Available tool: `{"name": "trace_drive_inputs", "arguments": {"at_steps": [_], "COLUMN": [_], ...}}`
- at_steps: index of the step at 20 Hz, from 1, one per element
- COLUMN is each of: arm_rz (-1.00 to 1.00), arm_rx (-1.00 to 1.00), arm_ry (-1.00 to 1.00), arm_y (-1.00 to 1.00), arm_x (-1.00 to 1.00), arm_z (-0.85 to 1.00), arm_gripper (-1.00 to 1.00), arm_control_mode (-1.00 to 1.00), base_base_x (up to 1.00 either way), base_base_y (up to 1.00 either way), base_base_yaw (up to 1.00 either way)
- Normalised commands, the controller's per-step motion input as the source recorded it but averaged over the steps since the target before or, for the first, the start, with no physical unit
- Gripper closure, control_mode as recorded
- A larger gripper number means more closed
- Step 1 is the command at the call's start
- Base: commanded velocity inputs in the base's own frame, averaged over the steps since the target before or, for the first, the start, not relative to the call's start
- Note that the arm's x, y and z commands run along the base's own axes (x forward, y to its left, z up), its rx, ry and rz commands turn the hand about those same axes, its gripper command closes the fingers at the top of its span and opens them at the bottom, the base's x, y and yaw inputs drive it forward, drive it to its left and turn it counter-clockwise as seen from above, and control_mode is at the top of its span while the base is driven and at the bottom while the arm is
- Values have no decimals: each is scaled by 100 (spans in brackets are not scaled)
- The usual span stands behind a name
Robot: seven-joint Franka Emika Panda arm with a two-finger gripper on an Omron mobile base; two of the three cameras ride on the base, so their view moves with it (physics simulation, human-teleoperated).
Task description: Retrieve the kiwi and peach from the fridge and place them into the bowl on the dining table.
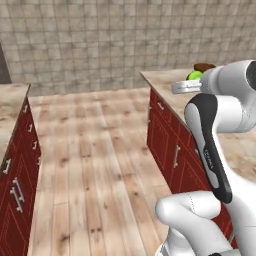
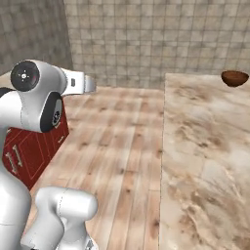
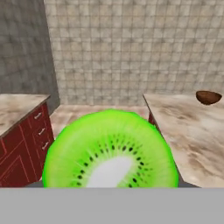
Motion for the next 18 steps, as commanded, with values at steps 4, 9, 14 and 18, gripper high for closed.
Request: {"name": "trace_drive_inputs", "arguments": {"at_steps": [4, 9, 14, 18], "arm_rz": [0, 0, 0, 0], "arm_rx": [0, 0, 0, 0], "arm_ry": [0, 0, 0, 0], "arm_y": [0, 0, 0, 0], "arm_x": [0, 0, 0, 0], "arm_z": [0, 0, 0, 0], "arm_gripper": [100, 100, 100, 100], "arm_control_mode": [100, 100, 100, 100], "base_base_x": [100, 100, 100, 100], "base_base_y": [-17, 0, 2, 16], "base_base_yaw": [0, -2, -36, -49]}}
